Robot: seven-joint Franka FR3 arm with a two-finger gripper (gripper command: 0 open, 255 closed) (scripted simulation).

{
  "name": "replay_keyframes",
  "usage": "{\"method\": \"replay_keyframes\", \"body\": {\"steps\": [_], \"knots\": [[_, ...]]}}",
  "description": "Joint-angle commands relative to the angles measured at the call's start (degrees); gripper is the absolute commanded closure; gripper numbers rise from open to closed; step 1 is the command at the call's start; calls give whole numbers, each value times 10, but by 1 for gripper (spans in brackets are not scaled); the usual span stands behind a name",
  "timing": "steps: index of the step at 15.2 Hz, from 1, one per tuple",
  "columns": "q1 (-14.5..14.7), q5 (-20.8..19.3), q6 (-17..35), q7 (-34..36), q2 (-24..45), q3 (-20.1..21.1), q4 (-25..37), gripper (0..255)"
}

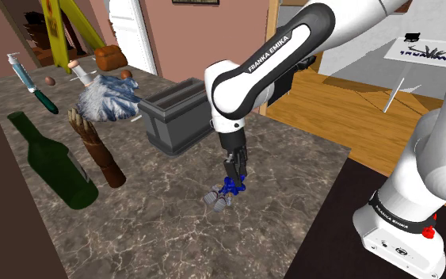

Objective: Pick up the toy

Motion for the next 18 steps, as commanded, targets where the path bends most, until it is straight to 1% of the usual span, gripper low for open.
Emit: {"method": "replay_keyframes", "body": {"steps": [1,6,18], "knots": [[0,-1,0,0,2,0,-2,255],[0,0,0,0,1,0,-2,255],[-4,0,-91,15,-59,-3,30,255]]}}
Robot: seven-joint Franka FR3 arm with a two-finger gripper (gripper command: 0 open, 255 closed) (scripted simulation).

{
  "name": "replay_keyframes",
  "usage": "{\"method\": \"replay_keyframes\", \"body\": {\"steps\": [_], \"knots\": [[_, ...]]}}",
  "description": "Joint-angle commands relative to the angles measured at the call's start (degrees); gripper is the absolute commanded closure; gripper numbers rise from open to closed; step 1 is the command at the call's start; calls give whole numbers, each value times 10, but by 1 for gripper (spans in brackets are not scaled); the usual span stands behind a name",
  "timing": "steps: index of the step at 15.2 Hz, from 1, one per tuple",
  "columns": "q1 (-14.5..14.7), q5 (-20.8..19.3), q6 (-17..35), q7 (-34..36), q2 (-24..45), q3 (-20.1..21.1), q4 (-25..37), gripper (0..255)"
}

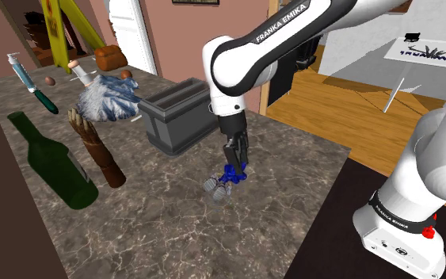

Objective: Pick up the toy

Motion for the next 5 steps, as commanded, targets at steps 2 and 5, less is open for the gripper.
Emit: {"method": "replay_keyframes", "body": {"steps": [2,5], "knots": [[-1,0,-23,3,-14,-1,9,255],[-1,0,-32,5,-18,-2,14,255]]}}
